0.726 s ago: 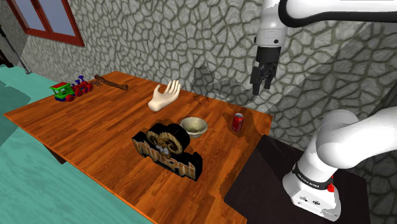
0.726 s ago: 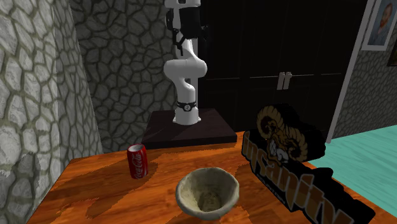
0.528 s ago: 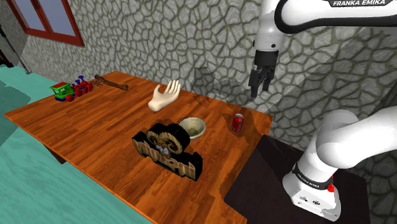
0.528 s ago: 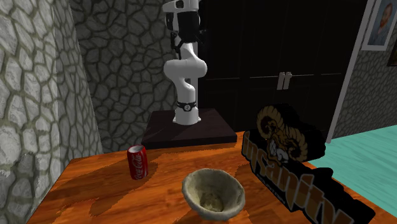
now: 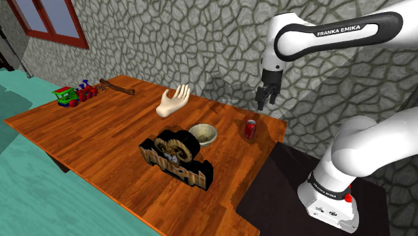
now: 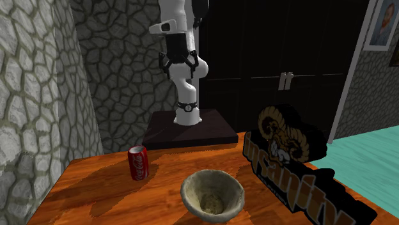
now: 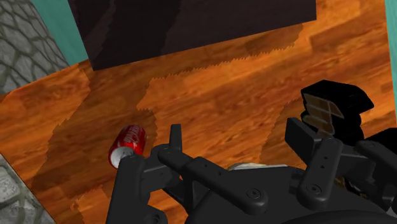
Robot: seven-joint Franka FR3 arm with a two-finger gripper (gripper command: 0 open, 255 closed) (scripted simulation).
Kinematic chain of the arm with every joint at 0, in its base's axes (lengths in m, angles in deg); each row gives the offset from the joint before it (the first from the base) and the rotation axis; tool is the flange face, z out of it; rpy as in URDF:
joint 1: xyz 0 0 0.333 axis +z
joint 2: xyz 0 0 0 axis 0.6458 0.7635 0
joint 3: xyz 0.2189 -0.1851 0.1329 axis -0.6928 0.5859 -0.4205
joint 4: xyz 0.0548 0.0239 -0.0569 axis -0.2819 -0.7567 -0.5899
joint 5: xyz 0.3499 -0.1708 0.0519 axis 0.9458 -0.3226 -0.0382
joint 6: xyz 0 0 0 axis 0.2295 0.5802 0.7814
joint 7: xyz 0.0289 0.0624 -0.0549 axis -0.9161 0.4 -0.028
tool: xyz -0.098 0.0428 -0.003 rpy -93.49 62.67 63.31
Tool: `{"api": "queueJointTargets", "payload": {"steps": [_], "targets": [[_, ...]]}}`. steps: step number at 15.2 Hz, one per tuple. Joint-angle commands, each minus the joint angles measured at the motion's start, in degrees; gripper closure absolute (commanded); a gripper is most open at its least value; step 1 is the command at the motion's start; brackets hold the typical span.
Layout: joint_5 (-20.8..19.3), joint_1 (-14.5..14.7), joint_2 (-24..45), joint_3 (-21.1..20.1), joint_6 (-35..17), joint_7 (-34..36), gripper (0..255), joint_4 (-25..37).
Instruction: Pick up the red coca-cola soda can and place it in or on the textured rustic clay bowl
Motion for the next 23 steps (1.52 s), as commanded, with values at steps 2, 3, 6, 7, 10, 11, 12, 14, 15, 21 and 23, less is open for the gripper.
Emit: {"api": "queueJointTargets", "payload": {"steps": [2,3,6,7,10,11,12,14,15,21,23], "targets": [[-1.3,-1.0,3.9,1.6,-6.9,-1.5,0,-2.2],[-1.7,-1.3,5.4,2.2,-9.1,-2.0,0,-2.6],[-2.7,-2.3,10.4,3.9,-15.5,-3.6,0,-3.5],[-3.0,-2.5,12.2,4.6,-17.7,-4.1,0,-3.6],[-3.4,-3.2,18.0,6.4,-24.1,-5.9,0,-3.4],[-3.4,-3.4,20.1,7.0,-26.1,-6.5,0,-3.1],[-3.3,-3.6,22.2,7.6,-28.2,-7.2,0,-2.8],[-2.8,-3.8,26.6,8.8,-32.1,-8.7,0,-1.8],[-2.4,-4.0,28.9,9.4,-34.0,-9.5,0,-1.3],[3.0,-5.1,42.9,11.5,-43.7,-16.0,0,4.0],[4.7,-5.7,45.8,11.5,-45.4,-17.6,0,5.5]]}}
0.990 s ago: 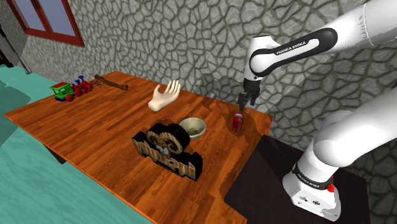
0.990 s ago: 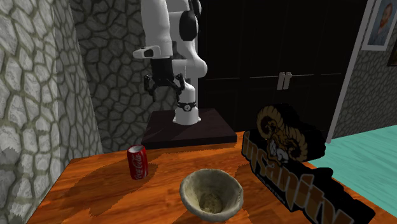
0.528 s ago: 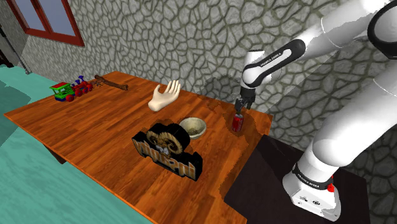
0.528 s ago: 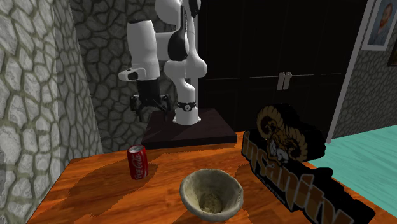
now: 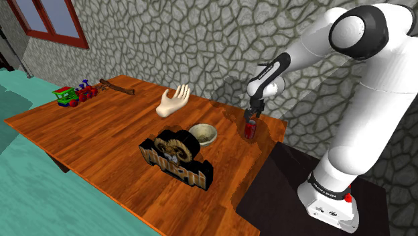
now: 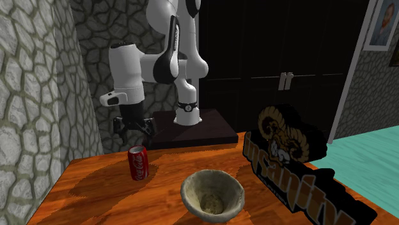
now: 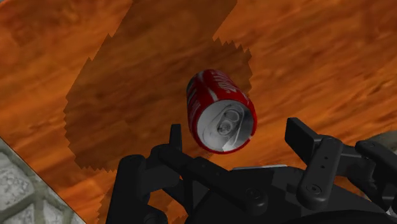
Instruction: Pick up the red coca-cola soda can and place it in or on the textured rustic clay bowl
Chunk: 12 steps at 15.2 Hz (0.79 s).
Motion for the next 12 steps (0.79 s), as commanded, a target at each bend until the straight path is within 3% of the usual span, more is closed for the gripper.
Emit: {"api": "queueJointTargets", "payload": {"steps": [1,7,12], "targets": [[1.2,-0.3,2.1,-0.2,-1.8,-1.0,0,0.4],[4.8,-1.2,7.3,-1.7,-6.7,-3.6,0,0.5],[4.8,-1.2,7.3,-1.7,-6.7,-3.6,0,0.5]]}}
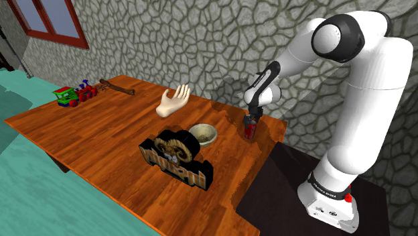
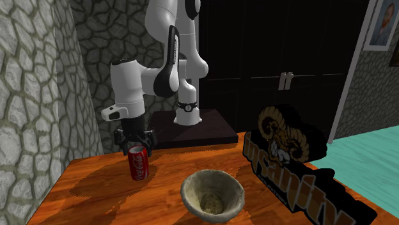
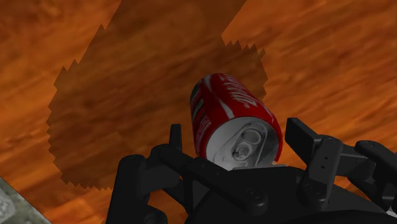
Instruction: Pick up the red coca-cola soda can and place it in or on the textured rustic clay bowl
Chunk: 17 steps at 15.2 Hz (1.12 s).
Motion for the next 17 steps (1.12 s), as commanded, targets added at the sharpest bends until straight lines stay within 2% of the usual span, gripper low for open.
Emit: {"api": "queueJointTargets", "payload": {"steps": [1,3,4,13,17], "targets": [[0.0,0.0,0.0,0.0,0.0,0.0,0,0.0],[0.0,0.0,0.0,0.0,0.0,0.0,0,0.0],[0.0,0.0,0.0,0.0,0.0,0.0,255,0.0],[0.0,0.0,0.0,0.0,0.0,0.0,255,0.0],[-2.2,0.7,-3.2,1.1,2.9,1.6,255,-0.1]]}}
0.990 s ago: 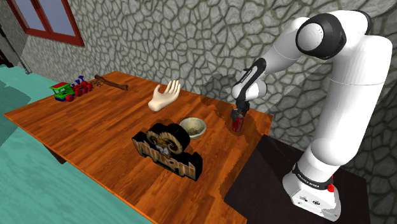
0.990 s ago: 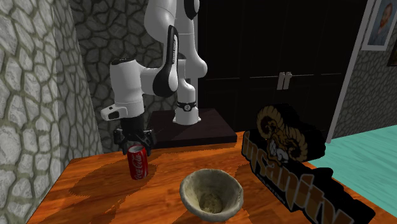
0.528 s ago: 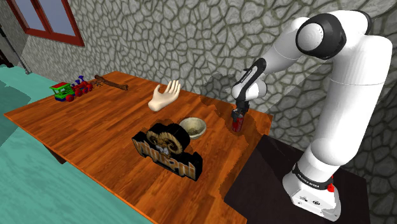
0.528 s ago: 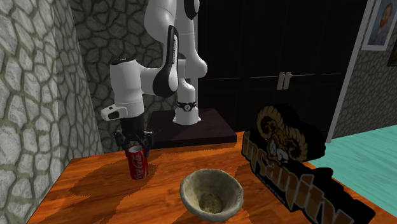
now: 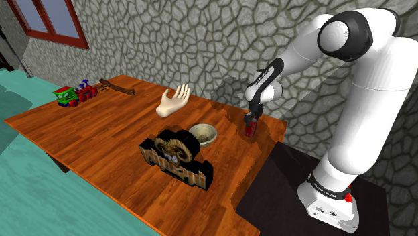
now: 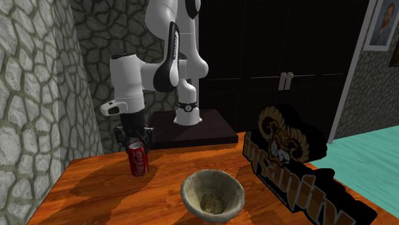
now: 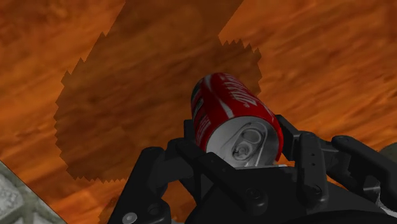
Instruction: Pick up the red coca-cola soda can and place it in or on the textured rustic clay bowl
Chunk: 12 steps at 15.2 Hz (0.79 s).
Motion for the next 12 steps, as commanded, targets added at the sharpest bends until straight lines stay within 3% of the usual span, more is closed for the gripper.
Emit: {"api": "queueJointTargets", "payload": {"steps": [1,12], "targets": [[-0.9,0.2,-1.3,0.4,1.4,0.6,255,0.1],[-5.9,0.7,-9.4,1.6,9.9,4.1,255,1.1]]}}
